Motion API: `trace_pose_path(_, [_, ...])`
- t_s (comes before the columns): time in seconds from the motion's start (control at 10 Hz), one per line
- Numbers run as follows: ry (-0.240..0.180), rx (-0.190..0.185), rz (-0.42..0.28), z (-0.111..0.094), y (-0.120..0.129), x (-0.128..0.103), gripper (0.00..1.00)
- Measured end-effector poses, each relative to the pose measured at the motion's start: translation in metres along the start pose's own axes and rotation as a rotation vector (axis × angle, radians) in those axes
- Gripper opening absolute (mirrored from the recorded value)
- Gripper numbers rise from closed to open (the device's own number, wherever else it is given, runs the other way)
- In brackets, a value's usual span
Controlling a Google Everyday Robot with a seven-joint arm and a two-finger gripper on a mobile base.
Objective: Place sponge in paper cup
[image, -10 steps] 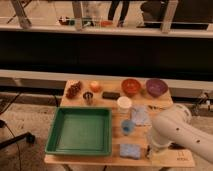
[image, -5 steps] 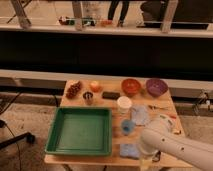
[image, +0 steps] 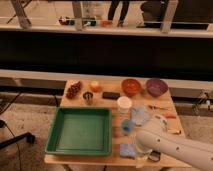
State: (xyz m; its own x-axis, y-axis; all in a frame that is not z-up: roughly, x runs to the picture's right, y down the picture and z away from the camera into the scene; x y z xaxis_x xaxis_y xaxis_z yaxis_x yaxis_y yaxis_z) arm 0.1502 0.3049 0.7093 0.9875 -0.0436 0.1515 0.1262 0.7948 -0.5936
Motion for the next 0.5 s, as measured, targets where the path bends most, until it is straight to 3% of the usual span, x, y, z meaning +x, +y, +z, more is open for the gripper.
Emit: trace_pose_path(0.5, [0.002, -0.016, 0.034, 0.021, 0.001, 0.012, 0.80])
